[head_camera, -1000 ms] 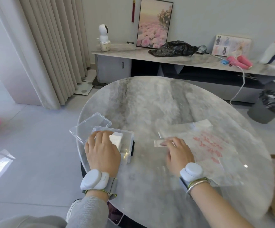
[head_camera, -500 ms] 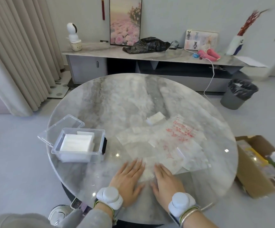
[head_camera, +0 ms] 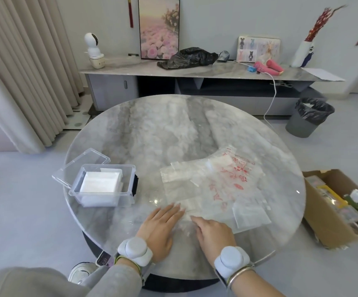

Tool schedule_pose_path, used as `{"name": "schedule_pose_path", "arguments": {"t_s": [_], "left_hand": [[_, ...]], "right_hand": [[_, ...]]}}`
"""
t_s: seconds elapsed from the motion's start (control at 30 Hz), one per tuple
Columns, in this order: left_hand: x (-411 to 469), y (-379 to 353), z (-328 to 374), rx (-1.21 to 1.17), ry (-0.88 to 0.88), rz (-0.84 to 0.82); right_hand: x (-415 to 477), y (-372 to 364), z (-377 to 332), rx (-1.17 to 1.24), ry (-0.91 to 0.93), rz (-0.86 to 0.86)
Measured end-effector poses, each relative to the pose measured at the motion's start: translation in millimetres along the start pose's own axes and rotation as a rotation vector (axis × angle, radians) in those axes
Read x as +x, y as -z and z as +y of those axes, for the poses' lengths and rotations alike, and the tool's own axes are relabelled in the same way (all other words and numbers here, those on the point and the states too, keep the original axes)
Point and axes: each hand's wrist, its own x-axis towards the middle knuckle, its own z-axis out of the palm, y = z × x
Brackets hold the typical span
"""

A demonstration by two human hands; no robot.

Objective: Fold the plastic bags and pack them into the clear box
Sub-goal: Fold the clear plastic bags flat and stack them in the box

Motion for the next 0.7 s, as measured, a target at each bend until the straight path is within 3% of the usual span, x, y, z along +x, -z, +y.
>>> {"name": "schedule_pose_path", "arguments": {"t_s": [0.17, 0.27, 0.33, 0.47, 0.53, 0.6, 0.7], "left_hand": [[0, 12, 3, -0.170, 0.060, 0.115], [-2, 12, -2, -0.221, 0.120, 0.181], [-2, 12, -6, -0.264, 0.188, 0.132], [-9, 12, -19, -0.234, 0.213, 0.134], [-13, 12, -28, -0.191, 0.187, 0.136], [-16, 11, -36, -0.204, 0.210, 0.073], [-21, 13, -41, -0.204, 0.234, 0.037]], "right_hand": [[4, 10, -8, 0.289, -0.046, 0.152], [2, 17, -14, 0.381, -0.025, 0.139], [-4, 17, -14, 0.399, -0.015, 0.093], [-29, -1, -9, 0.216, 0.026, -0.140], [-37, -18, 3, 0.052, 0.041, -0.175], [-39, -23, 13, -0.041, -0.068, -0.158], [-32, -17, 34, 0.045, -0.273, -0.196]]}}
